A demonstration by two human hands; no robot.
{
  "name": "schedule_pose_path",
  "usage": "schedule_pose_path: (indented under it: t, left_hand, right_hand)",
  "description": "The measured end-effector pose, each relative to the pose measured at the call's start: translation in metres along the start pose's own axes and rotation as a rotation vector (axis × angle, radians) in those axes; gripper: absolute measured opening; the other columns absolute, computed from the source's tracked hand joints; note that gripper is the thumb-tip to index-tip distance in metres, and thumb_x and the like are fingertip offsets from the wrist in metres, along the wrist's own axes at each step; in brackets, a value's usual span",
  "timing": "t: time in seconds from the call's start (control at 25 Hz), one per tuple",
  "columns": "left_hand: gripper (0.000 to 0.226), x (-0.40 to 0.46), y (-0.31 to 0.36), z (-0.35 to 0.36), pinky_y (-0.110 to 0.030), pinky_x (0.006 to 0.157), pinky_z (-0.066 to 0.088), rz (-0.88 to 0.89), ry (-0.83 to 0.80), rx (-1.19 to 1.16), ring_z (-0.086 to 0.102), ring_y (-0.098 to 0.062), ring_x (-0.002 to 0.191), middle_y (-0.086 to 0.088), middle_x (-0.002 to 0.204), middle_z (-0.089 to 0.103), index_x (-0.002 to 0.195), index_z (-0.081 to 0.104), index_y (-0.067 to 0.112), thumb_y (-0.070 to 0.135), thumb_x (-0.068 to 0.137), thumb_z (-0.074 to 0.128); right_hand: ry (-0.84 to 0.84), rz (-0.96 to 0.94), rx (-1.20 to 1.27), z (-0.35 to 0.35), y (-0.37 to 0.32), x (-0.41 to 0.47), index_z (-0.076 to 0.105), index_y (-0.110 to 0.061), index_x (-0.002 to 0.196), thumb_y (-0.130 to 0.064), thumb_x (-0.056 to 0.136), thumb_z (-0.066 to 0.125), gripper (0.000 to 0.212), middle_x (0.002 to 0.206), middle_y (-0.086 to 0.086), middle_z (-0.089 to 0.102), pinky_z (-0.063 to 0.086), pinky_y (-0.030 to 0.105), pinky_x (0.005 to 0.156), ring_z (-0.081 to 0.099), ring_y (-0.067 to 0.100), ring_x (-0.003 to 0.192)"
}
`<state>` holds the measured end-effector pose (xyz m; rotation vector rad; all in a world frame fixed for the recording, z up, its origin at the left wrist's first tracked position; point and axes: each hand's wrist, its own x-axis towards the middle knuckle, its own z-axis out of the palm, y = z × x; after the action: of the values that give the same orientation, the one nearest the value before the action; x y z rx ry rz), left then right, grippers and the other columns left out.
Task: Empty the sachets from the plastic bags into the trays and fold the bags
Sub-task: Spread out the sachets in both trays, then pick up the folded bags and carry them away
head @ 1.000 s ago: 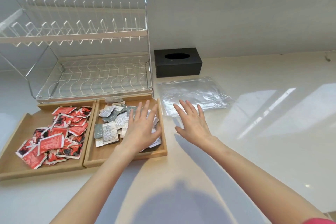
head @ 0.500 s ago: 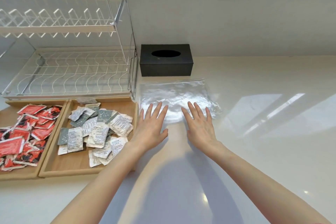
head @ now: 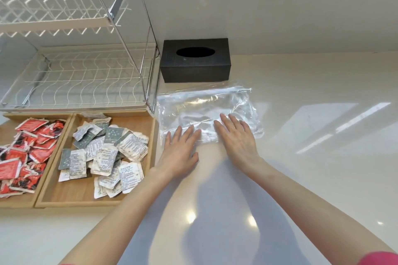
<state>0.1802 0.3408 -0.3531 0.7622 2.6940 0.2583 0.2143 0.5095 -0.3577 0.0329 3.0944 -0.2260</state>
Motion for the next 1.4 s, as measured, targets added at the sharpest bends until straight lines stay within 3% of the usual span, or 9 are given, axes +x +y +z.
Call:
schedule_pose_path:
  t: [0.16, 0.24, 0.4, 0.56, 0.72, 0.84, 1.04, 1.16, 1.4]
  left_hand:
    - [0.063, -0.004, 0.001, -0.004, -0.046, 0.113, -0.003, 0.004, 0.018, -0.026, 0.0, -0.028, 0.143, -0.001, 0.155, 0.011, 0.143, 0.013, 0.023, 0.027, 0.088, 0.044]
    - [0.054, -0.012, 0.005, -0.009, -0.046, 0.112, 0.01, 0.064, 0.19, -0.084, 0.019, -0.031, 0.139, -0.008, 0.147, 0.032, 0.138, 0.031, 0.017, 0.026, 0.086, 0.045]
    - [0.025, -0.032, 0.015, -0.013, -0.035, 0.084, 0.043, 0.181, 0.551, -0.29, 0.056, -0.023, 0.091, -0.01, 0.093, 0.062, 0.094, 0.064, 0.008, 0.017, 0.083, 0.043]
    - [0.016, -0.043, 0.03, -0.006, -0.016, 0.074, 0.044, -0.106, 0.357, -0.759, 0.058, -0.014, 0.081, -0.002, 0.089, 0.062, 0.094, 0.064, 0.006, 0.011, 0.089, 0.05]
    - [0.016, -0.042, 0.043, -0.008, -0.028, 0.081, 0.044, -0.405, -0.037, -1.658, 0.054, -0.016, 0.088, 0.0, 0.088, 0.052, 0.086, 0.052, 0.015, 0.031, 0.09, 0.049]
    - [0.025, -0.043, 0.047, -0.007, -0.035, 0.08, 0.047, -0.455, -0.112, -1.935, 0.055, -0.02, 0.093, -0.002, 0.091, 0.049, 0.095, 0.049, 0.012, 0.034, 0.086, 0.055]
    - [0.008, -0.046, 0.052, 0.0, -0.024, 0.046, 0.048, -0.578, 0.001, -1.878, 0.051, -0.017, 0.056, -0.007, 0.059, 0.048, 0.09, 0.042, 0.007, 0.007, 0.087, 0.05]
    - [0.012, -0.05, 0.047, 0.0, -0.02, 0.04, 0.047, -0.582, 0.047, -1.8, 0.053, -0.018, 0.051, -0.01, 0.066, 0.049, 0.097, 0.045, 0.004, -0.002, 0.087, 0.043]
    - [0.024, -0.05, 0.023, -0.009, -0.033, 0.058, 0.054, -0.469, 0.098, -1.702, 0.062, -0.03, 0.088, -0.019, 0.1, 0.062, 0.111, 0.05, 0.002, -0.002, 0.088, 0.046]
  right_hand:
    - [-0.031, -0.011, 0.009, 0.003, 0.002, -0.004, 0.025, -0.017, 0.139, -0.01, 0.096, 0.029, 0.044, 0.154, 0.004, 0.02, 0.021, 0.034, 0.107, 0.019, 0.021, 0.141]
    - [-0.041, -0.004, 0.023, 0.0, 0.001, -0.004, 0.027, -0.017, 0.138, -0.009, 0.094, 0.033, 0.045, 0.152, 0.004, 0.025, 0.026, 0.034, 0.105, 0.023, 0.02, 0.139]
    - [-0.056, 0.017, 0.018, -0.013, 0.0, -0.005, 0.03, -0.017, 0.136, -0.005, 0.087, 0.045, 0.053, 0.138, 0.005, 0.042, 0.041, 0.035, 0.093, 0.04, 0.024, 0.127]
    - [-0.075, 0.104, 0.069, -0.023, -0.005, -0.016, 0.032, -0.019, 0.135, -0.004, 0.089, 0.038, 0.049, 0.127, 0.008, 0.05, 0.043, 0.037, 0.081, 0.05, 0.028, 0.114]
    - [-0.1, 0.122, 0.111, -0.029, -0.022, -0.034, 0.04, -0.016, 0.131, -0.005, 0.088, 0.037, 0.044, 0.124, 0.01, 0.052, 0.041, 0.038, 0.08, 0.048, 0.03, 0.113]
    - [-0.115, 0.123, 0.147, -0.03, -0.039, -0.056, 0.046, -0.014, 0.124, -0.01, 0.089, 0.037, 0.036, 0.122, 0.01, 0.052, 0.039, 0.038, 0.082, 0.046, 0.031, 0.11]
    - [-0.238, 0.115, 0.244, -0.022, -0.057, -0.086, 0.043, -0.015, 0.128, -0.021, 0.092, 0.039, 0.037, 0.13, 0.011, 0.045, 0.032, 0.039, 0.096, 0.041, 0.031, 0.118]
    - [-0.346, 0.068, 0.505, -0.033, -0.047, -0.09, 0.042, -0.02, 0.134, -0.036, 0.091, 0.046, 0.046, 0.134, 0.01, 0.045, 0.031, 0.031, 0.101, 0.042, 0.024, 0.124]
    - [0.051, 0.292, 0.905, -0.062, -0.001, -0.074, 0.046, -0.024, 0.131, -0.044, 0.089, 0.047, 0.046, 0.137, 0.0, 0.046, 0.03, 0.025, 0.101, 0.042, 0.016, 0.128]
